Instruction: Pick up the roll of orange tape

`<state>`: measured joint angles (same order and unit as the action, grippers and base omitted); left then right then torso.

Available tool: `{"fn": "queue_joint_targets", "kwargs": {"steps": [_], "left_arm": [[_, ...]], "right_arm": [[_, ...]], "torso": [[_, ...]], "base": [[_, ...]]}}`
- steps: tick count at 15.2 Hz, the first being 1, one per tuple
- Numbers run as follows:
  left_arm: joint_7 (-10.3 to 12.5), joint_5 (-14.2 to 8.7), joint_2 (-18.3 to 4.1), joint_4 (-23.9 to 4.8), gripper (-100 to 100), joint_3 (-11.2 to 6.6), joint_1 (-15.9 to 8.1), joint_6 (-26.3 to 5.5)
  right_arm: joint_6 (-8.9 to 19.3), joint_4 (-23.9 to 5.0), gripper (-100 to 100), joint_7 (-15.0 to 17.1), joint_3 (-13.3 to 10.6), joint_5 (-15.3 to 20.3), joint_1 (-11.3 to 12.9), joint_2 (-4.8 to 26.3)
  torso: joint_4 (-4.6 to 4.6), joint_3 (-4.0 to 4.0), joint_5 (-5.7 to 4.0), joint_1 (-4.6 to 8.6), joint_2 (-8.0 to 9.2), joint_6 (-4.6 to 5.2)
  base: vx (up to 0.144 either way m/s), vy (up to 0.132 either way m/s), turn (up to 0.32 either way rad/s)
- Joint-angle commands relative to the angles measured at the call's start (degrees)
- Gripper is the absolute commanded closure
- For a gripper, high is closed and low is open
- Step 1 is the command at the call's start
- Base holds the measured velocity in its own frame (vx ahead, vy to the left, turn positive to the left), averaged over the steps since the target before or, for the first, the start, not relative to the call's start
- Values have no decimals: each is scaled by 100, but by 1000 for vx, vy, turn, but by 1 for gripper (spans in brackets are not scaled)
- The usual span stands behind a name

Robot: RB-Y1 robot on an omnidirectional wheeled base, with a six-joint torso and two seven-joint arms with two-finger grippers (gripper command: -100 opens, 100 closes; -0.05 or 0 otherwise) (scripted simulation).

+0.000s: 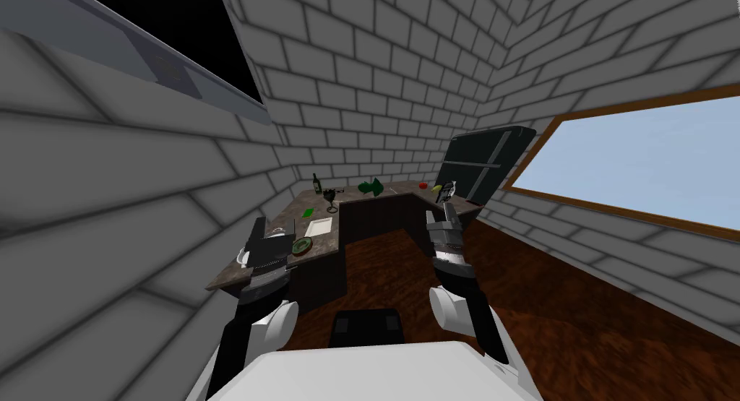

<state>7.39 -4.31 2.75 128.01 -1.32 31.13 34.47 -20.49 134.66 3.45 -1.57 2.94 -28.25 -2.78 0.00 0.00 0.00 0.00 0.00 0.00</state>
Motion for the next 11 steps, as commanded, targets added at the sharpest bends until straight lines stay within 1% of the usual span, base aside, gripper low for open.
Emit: {"fn": "queue_joint_targets", "kwargs": {"steps": [1,2,4,5,6,7,8,9,10,11], "left_arm": [[49,-35,-207,37,-100,-22,-54,-243],[49,-35,-207,37,-100,-22,-54,-243],[120,-86,-426,83,-100,-56,-135,-544],[120,-86,-426,83,-100,-56,-135,-602],[165,-119,-540,110,-100,-78,-187,-772],[165,-119,-540,110,-100,-78,-187,-834],[216,-156,-652,138,-100,-103,-246,-992],[216,-156,-652,138,-100,-103,-246,-1098],[271,-196,-760,167,-100,-131,-312,-1232],[271,-196,-760,167,-100,-131,-312,-1345]], "right_arm": [[0,0,0,0,0,0,0,0],[0,0,0,0,0,0,0,0],[0,0,0,0,0,0,0,1],[0,0,0,0,1,0,1,1],[0,0,0,0,1,0,0,1],[0,0,0,0,1,0,0,1],[0,0,0,0,1,0,0,1],[0,0,0,0,1,0,1,1],[0,0,0,0,1,0,0,1],[0,0,0,0,1,0,0,1]], "torso": [[0,0,0,0,0,0],[0,1,1,-9,2,1],[1,3,5,-25,6,1],[2,5,7,-35,8,1],[2,5,8,-38,9,1],[2,6,9,-40,10,1],[2,6,9,-38,10,0],[3,6,8,-38,11,1],[2,6,8,-37,10,1],[2,5,8,-40,9,1]], "base": [[-9,30,-46],[-15,50,-52],[-23,79,-64],[-26,89,-60],[-25,88,-45],[-26,78,-37],[-32,78,-64],[-22,78,-53],[-19,91,-64],[-22,91,-59]]}}
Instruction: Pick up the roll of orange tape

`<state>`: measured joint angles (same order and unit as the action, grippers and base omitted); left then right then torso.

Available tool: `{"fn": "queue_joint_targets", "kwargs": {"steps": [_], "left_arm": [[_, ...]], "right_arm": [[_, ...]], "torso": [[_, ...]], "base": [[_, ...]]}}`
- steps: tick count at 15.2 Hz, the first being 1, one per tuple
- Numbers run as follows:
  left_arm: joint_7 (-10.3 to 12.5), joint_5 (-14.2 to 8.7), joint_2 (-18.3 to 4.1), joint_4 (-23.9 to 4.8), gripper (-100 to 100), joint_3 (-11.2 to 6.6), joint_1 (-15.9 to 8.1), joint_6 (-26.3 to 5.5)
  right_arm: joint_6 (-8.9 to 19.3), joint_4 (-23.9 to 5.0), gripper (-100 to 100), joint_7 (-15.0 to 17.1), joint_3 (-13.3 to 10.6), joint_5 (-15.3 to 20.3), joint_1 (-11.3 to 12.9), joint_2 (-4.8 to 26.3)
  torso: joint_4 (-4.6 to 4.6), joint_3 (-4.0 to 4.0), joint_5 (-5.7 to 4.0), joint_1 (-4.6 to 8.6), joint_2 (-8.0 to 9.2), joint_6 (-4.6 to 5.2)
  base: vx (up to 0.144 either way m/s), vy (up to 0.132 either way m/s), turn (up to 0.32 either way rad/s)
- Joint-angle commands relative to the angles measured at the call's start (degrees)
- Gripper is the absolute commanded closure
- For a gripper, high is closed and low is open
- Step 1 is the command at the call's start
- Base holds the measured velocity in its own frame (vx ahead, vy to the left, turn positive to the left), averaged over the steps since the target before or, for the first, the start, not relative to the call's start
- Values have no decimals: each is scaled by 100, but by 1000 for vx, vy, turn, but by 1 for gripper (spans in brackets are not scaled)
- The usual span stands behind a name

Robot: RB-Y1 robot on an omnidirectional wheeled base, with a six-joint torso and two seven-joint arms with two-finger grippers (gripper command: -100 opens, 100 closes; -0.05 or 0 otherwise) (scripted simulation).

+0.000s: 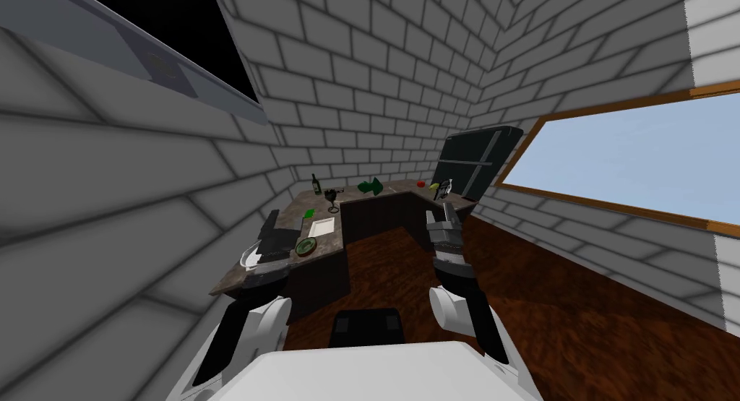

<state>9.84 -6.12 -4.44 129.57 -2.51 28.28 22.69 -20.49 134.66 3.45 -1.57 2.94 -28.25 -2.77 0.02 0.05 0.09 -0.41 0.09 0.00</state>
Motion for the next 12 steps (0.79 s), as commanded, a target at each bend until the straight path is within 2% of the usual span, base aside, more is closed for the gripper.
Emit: {"fn": "queue_joint_targets", "kwargs": {"steps": [1,2,4,5,10,11,12], "left_arm": [[26,-16,-42,11,-100,-11,-27,-214],[85,-60,-146,40,-100,-43,-99,-379],[85,-60,-146,40,-100,-43,-99,-536],[149,-107,-245,69,-100,-77,-177,-699],[215,-157,-339,95,-100,-114,-260,-1252],[215,-157,-339,95,-100,-114,-260,-1252],[284,-210,-428,119,-100,-153,-348,-1463]], "right_arm": [[0,0,0,0,0,0,0,0],[0,0,0,0,0,0,0,0],[0,0,0,0,0,0,0,0],[0,0,0,0,0,0,0,0],[0,0,0,0,0,0,0,0],[0,0,0,0,0,0,0,0],[0,0,0,0,0,0,0,0]], "torso": [[0,0,0,0,0,0],[0,-1,-1,7,-1,-1],[0,0,-2,10,0,0],[0,-1,-3,15,-2,0],[0,2,-2,11,3,0],[0,1,-3,14,1,-1],[-1,-2,-4,21,-4,-1]], "base": [[-18,61,-23],[-27,62,-39],[-20,55,-46],[-19,54,-56],[-27,62,-49],[-5,30,1],[-13,48,-49]]}}
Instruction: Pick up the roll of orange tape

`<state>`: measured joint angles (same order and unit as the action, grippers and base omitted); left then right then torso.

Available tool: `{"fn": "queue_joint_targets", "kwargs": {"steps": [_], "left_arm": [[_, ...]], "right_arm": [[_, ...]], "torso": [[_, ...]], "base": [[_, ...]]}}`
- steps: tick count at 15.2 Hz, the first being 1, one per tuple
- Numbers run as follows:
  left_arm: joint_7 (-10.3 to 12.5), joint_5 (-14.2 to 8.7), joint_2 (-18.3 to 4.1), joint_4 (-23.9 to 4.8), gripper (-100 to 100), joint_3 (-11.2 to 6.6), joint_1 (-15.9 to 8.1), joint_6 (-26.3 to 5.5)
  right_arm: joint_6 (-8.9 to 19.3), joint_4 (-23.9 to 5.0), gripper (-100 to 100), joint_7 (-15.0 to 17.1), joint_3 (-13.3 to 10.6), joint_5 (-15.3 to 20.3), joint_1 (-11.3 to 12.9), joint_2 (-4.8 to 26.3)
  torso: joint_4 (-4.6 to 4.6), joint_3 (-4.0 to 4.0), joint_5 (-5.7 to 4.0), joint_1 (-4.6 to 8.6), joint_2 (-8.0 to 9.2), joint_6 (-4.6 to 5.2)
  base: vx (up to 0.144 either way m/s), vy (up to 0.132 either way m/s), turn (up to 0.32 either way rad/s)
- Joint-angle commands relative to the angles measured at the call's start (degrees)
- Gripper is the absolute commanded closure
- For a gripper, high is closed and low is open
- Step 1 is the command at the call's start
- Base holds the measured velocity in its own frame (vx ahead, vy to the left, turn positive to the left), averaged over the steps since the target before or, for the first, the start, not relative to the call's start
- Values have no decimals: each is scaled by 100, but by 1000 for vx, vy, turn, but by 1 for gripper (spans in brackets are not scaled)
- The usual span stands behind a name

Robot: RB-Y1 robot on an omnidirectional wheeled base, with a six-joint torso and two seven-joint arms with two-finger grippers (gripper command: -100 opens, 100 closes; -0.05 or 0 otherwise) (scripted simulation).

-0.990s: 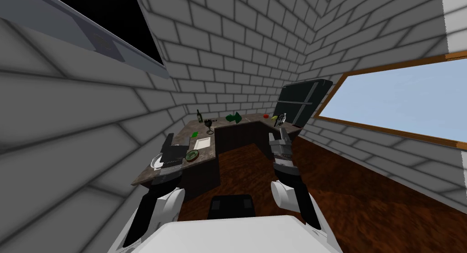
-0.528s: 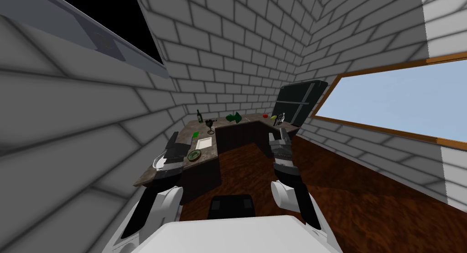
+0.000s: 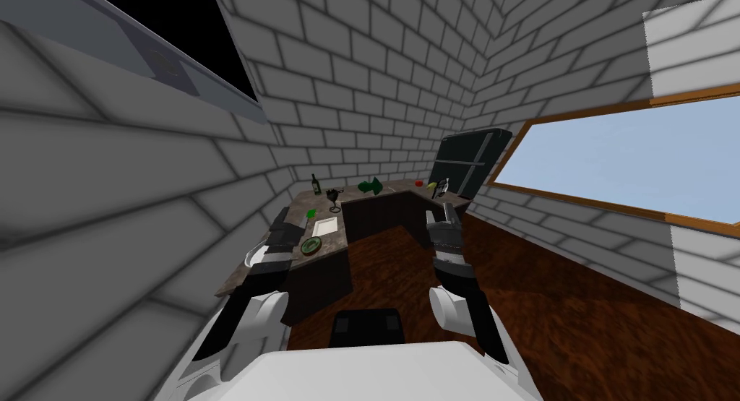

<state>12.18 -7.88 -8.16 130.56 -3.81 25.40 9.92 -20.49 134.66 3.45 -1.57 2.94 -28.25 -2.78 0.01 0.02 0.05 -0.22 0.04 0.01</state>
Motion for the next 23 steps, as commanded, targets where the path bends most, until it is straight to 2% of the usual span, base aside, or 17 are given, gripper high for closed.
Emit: {"fn": "queue_joint_targets", "kwargs": {"steps": [1,5,6,7,9,10,11,13,14,15,17,18,19,22,23], "left_arm": [[50,-34,-56,19,-100,-23,-60,-286],[121,-88,-139,40,-100,-65,-153,-758],[121,-88,-139,40,-100,-65,-153,-775],[193,-144,-215,56,-100,-109,-249,-972],[193,-144,-215,56,-100,-109,-249,-1187],[193,-144,-215,56,-100,-109,-249,-1200],[266,-202,-286,67,-100,-155,-349,-1405],[266,-202,-286,67,-100,-155,-349,-1634],[266,-202,-286,67,-100,-155,-349,-1640],[339,-261,-352,73,-100,-203,-452,-1842],[339,-261,-352,73,-100,-203,-452,-2072],[339,-261,-352,73,-100,-203,-452,-2091],[412,-320,-412,73,-100,-253,-558,-2273],[412,-320,-412,73,-100,-253,-558,-2552],[484,-379,-468,67,-100,-304,-665,-2710]], "right_arm": [[0,0,0,0,0,0,0,0],[0,0,0,0,0,0,0,0],[0,0,0,0,0,0,0,0],[0,0,0,0,0,0,0,0],[0,0,0,0,0,0,0,0],[0,0,0,0,0,0,0,0],[0,0,0,0,0,0,0,0],[0,0,0,0,0,0,0,0],[0,0,0,0,0,0,0,0],[0,0,0,0,0,0,0,0],[0,0,0,0,0,0,0,0],[0,0,0,0,0,0,0,0],[0,0,0,0,0,0,0,0],[0,0,0,0,0,0,0,0],[0,0,0,0,0,0,0,0]], "torso": [[0,0,0,0,0,0],[0,1,2,-9,1,0],[0,0,2,-6,0,-1],[0,0,1,1,-1,-1],[0,0,1,-3,0,0],[0,0,1,-2,1,-1],[0,0,0,3,0,-2],[0,1,1,-3,1,0],[0,1,1,-2,2,-1],[0,1,0,4,1,-2],[0,1,0,-1,1,0],[0,1,1,0,1,-1],[0,0,0,5,-1,-2],[-1,-1,1,1,-2,-1],[-1,-2,0,4,-4,-2]], "base": [[-17,66,-74],[-18,61,-50],[-12,33,-7],[-15,46,-54],[-21,57,-59],[-14,32,-1],[-18,46,-66],[-25,58,-57],[-15,29,4],[-17,39,-64],[-24,52,-56],[-12,27,4],[-18,35,-56],[-11,44,-41],[-20,48,-62]]}}
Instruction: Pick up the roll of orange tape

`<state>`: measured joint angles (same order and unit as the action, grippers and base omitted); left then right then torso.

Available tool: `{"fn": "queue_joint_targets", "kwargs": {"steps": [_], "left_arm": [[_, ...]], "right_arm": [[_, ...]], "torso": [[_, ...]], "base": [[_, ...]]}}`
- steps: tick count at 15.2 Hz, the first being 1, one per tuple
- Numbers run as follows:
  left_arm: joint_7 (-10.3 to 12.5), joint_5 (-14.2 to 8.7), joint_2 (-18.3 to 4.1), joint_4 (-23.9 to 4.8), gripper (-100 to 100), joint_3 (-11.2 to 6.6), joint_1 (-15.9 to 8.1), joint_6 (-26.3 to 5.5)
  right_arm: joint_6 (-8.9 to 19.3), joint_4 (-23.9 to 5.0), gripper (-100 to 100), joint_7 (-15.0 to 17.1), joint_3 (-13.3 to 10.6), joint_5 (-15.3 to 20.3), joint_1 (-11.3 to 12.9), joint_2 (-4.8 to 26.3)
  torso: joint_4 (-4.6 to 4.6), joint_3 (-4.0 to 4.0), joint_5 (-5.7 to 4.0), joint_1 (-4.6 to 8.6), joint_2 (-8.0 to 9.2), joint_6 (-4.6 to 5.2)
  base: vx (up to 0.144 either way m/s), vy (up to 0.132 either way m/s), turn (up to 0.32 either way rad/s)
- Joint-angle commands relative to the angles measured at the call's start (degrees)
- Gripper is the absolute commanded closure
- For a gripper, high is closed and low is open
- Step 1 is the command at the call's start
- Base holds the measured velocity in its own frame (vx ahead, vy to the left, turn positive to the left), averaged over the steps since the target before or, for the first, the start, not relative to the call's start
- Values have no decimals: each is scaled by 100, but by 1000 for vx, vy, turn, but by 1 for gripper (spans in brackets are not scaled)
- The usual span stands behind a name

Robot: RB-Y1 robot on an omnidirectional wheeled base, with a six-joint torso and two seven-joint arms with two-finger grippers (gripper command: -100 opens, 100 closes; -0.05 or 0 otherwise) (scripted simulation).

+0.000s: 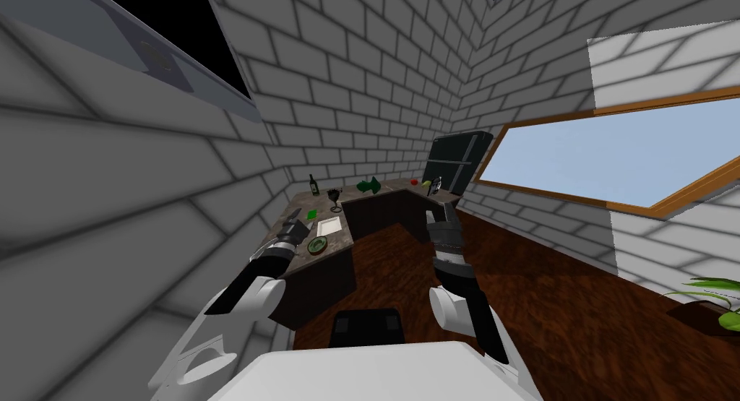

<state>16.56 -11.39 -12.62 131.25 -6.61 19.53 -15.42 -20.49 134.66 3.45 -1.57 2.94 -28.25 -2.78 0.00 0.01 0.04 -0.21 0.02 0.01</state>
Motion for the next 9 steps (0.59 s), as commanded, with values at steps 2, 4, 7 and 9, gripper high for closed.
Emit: {"fn": "queue_joint_targets", "kwargs": {"steps": [2,4,7,9], "left_arm": [[46,-29,-21,-2,-100,-25,-79,-403],[118,-88,-72,-15,-100,-77,-187,-646],[118,-88,-72,-15,-100,-77,-187,-962],[188,-148,-119,-34,-100,-131,-297,-1211]], "right_arm": [[0,0,0,0,0,0,0,0],[0,0,0,0,0,0,0,0],[0,0,0,0,0,0,0,0],[0,0,0,0,0,0,0,0]], "torso": [[0,1,1,-3,2,0],[0,0,0,5,0,-2],[1,1,0,4,2,-1],[0,0,-1,6,-1,0]], "base": [[-22,50,-56],[-16,27,-28],[-19,35,-41],[-13,40,-72]]}}
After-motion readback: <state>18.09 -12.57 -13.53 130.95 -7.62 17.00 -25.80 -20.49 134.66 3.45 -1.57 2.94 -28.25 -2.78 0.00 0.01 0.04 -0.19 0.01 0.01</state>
